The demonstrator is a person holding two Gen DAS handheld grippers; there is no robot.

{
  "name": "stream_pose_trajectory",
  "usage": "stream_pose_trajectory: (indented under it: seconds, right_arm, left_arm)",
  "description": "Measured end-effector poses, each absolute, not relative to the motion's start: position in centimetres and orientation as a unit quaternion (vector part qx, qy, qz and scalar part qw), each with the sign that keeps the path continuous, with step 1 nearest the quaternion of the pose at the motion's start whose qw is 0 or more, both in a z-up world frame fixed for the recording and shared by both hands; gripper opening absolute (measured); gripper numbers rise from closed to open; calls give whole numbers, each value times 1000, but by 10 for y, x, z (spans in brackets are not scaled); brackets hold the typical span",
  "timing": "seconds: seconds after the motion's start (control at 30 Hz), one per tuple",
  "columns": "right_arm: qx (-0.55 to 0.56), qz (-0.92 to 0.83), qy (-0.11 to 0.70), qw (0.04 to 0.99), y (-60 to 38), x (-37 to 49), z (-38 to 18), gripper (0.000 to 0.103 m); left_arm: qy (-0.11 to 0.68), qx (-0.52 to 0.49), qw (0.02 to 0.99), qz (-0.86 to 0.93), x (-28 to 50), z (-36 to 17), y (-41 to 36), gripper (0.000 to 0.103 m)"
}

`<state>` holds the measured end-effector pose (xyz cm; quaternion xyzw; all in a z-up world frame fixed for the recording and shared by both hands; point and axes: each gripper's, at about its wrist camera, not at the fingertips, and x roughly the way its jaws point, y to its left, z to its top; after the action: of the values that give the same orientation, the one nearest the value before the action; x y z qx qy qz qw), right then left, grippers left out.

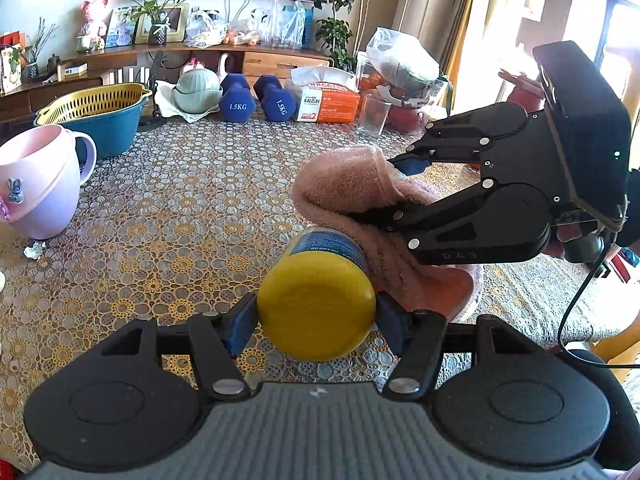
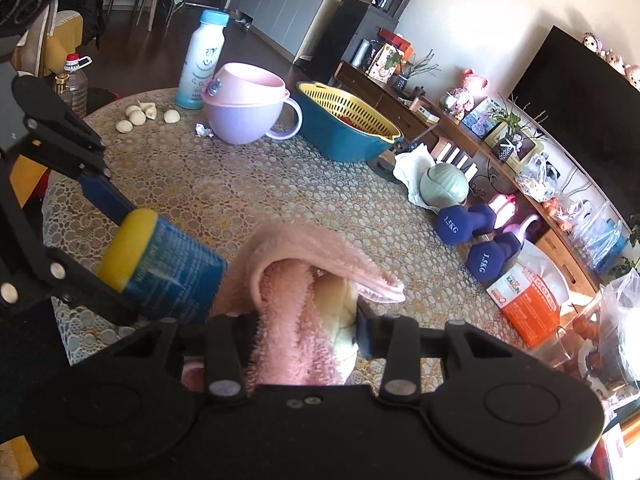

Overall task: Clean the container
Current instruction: 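Wipe the bottle end again with the towel in the right gripper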

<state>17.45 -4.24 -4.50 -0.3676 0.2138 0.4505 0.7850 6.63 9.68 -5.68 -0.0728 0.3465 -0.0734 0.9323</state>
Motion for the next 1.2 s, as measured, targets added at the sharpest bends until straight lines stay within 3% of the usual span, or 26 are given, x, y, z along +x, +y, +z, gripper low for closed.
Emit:
stream_pose_trajectory:
  seconds: [0.27,0.67,1.2]
  right_arm:
    - [-381,421,232,789,-52,180,-56,39]
    - [-328,512,159,777,-59,137,21,40]
    - [-351,510,185,763,-44,150,-8,40]
  left_arm:
    - [346,-66,933,-73,67,-58,95,63]
    - [347,-56,934,-68,67,-56,91,63]
    - [343,-26,936,-71,75,-47,84,63]
